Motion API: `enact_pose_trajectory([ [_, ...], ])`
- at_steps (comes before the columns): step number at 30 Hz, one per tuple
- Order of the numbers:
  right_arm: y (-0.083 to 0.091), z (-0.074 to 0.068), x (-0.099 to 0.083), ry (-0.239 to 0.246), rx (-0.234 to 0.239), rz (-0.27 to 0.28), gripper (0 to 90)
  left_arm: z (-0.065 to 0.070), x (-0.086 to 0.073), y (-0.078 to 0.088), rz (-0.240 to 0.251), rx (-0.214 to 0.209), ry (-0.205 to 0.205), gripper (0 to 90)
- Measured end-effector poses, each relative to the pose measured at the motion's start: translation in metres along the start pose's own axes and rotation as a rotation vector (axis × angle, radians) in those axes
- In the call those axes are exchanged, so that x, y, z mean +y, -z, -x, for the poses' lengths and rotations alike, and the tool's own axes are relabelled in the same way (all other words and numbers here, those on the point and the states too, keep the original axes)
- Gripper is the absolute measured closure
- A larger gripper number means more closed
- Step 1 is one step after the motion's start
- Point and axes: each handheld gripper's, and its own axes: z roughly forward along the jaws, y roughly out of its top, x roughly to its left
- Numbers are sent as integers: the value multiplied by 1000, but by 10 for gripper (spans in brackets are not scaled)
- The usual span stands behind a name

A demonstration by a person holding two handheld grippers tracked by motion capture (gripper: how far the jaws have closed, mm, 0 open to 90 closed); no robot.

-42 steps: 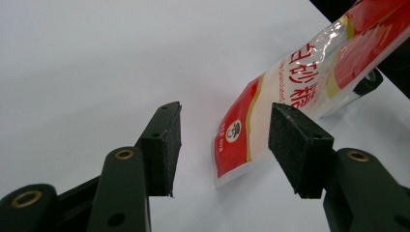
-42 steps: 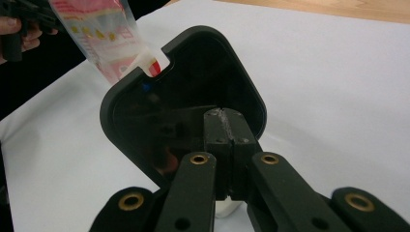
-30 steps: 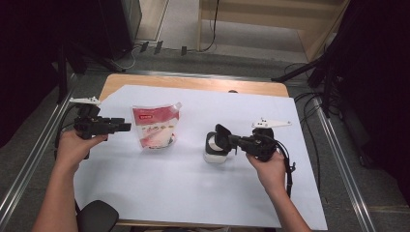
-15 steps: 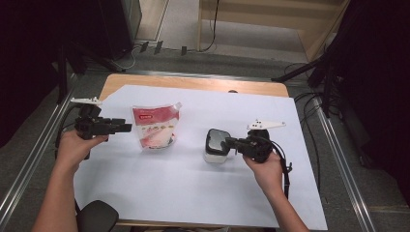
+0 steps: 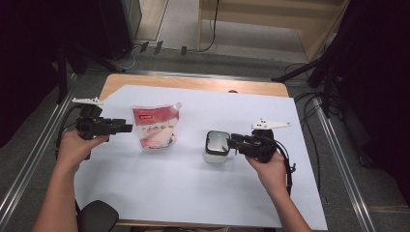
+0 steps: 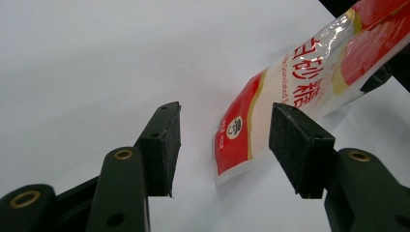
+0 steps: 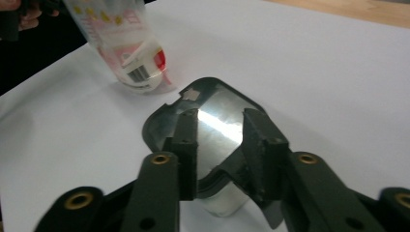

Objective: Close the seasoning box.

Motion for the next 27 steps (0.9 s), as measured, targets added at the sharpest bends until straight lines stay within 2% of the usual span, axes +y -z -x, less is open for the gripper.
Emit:
enact_pose_trajectory([
  [5, 8, 9, 0, -4, -23, 38, 592, 1, 1, -1, 1, 0, 2, 458],
  [10, 14, 17, -4, 5, -51, 40, 549, 0, 0, 0, 4, 0, 9, 457],
  [16, 25, 26, -12, -14, -84, 39, 505, 0, 0, 0, 0, -1, 6, 456],
  [22, 34, 37, -22, -28, -130, 59, 407, 0, 0, 0, 8, 0, 7, 456],
  [27, 41, 45, -29, -36, -160, 58, 383, 0, 0, -1, 5, 2, 14, 455],
])
